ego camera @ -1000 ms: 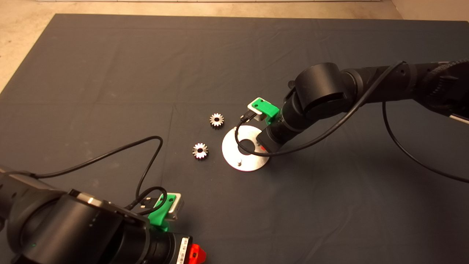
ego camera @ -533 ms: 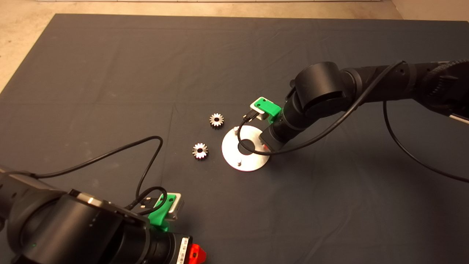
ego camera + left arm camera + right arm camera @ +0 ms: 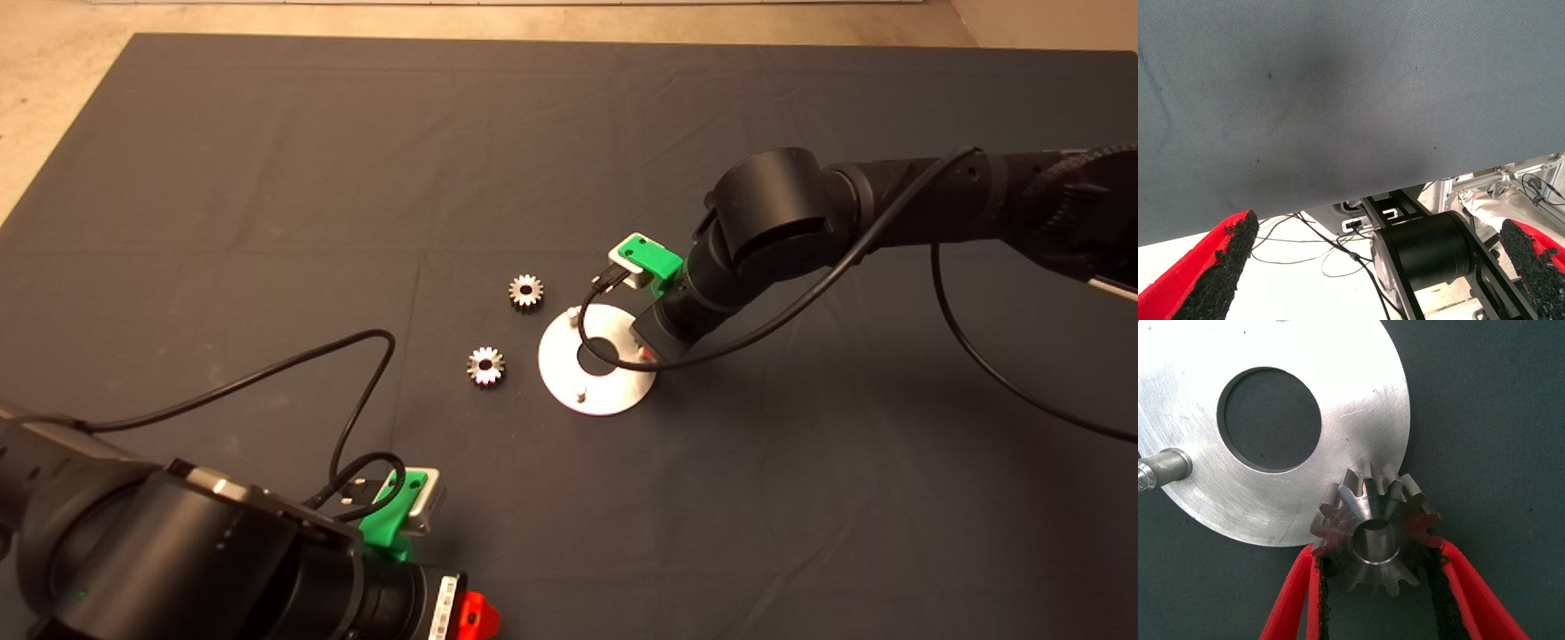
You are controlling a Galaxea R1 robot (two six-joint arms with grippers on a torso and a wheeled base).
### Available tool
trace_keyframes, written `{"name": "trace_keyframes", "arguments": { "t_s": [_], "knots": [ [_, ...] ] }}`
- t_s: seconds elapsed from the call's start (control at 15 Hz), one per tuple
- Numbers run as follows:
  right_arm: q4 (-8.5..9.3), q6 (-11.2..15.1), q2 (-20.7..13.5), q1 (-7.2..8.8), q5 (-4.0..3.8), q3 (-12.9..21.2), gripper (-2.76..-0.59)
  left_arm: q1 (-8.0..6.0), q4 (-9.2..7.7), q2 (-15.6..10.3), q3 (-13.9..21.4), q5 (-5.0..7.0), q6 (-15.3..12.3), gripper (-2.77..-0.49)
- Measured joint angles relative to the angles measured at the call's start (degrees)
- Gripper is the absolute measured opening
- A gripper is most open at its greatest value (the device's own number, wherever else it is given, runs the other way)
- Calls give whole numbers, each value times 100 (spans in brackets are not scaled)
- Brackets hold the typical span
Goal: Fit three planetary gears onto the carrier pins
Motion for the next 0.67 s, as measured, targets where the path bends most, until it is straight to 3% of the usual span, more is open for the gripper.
{"name": "trace_keyframes", "arguments": {
  "t_s": [0.27, 0.67],
  "knots": [
    [5, -2, -1, -88, -2, -44, -255, -2, 0, -2, 0, 5, -2, -64],
    [9, -18, 13, -88, -6, -72, -255, -2, 0, -2, 0, 0, -2, -64]
  ]
}}
